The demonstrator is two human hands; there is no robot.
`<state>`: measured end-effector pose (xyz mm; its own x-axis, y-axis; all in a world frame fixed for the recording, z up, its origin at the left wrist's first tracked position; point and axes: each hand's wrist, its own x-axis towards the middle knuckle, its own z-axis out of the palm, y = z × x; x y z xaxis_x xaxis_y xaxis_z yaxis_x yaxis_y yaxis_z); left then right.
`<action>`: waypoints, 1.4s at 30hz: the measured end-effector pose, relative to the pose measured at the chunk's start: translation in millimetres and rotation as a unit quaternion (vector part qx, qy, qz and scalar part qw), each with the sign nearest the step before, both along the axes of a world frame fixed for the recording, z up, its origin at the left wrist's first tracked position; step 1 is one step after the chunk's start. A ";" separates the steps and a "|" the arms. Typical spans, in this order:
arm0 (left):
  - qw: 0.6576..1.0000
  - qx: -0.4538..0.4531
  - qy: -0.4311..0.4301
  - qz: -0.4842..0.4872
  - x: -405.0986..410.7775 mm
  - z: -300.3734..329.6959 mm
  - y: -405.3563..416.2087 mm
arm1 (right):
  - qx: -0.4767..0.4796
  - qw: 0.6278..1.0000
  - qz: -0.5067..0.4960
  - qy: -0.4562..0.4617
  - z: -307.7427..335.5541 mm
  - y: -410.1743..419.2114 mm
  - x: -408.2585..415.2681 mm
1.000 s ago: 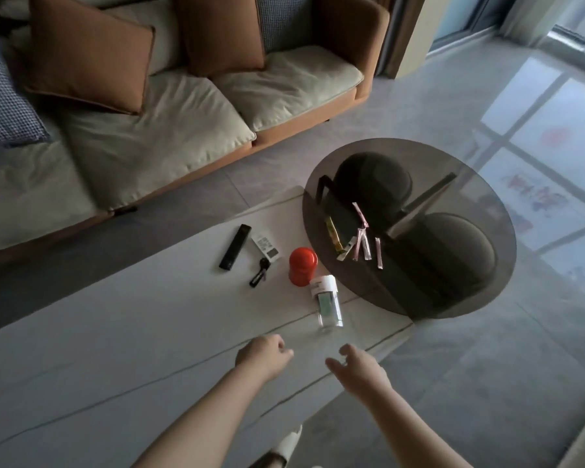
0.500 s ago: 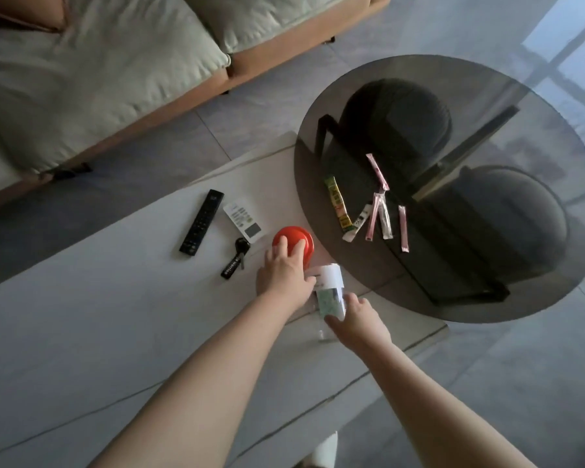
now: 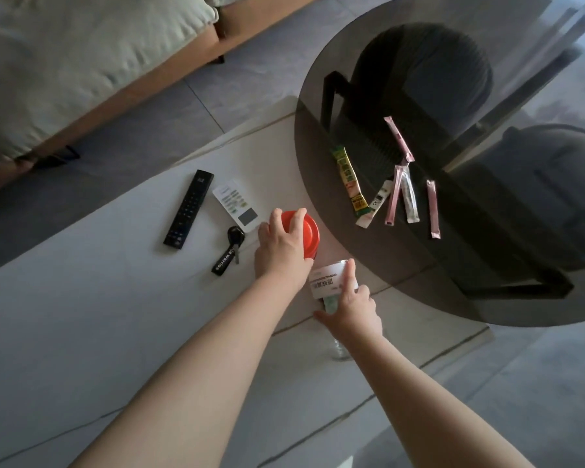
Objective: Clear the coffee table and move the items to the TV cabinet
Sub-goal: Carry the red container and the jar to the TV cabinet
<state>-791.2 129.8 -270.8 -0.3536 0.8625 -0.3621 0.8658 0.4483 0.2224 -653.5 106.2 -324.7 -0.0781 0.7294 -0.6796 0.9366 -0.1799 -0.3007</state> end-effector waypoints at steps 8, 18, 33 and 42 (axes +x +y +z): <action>0.998 -0.034 -0.026 0.040 2.9 13.3 -29.0 | -0.072 0.980 -0.152 0.107 24.2 -3.1 37.9; 0.993 -0.024 -0.062 -0.100 52.0 103.7 -80.2 | -0.246 0.783 -0.510 0.257 124.6 -40.3 99.4; 0.898 0.016 -0.093 -0.430 173.0 244.3 -180.6 | -0.165 0.555 -0.698 0.422 289.2 -220.6 224.2; 0.804 0.031 -0.081 -0.588 261.6 264.1 -279.9 | -0.084 0.431 -0.774 0.456 337.7 -375.3 283.3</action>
<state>-529.5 -150.1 -6.7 0.7676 0.5835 -0.2650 0.6400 -0.6761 0.3650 -370.2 -269.1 12.9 0.1233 0.3338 -0.9345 -0.8385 -0.4686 -0.2780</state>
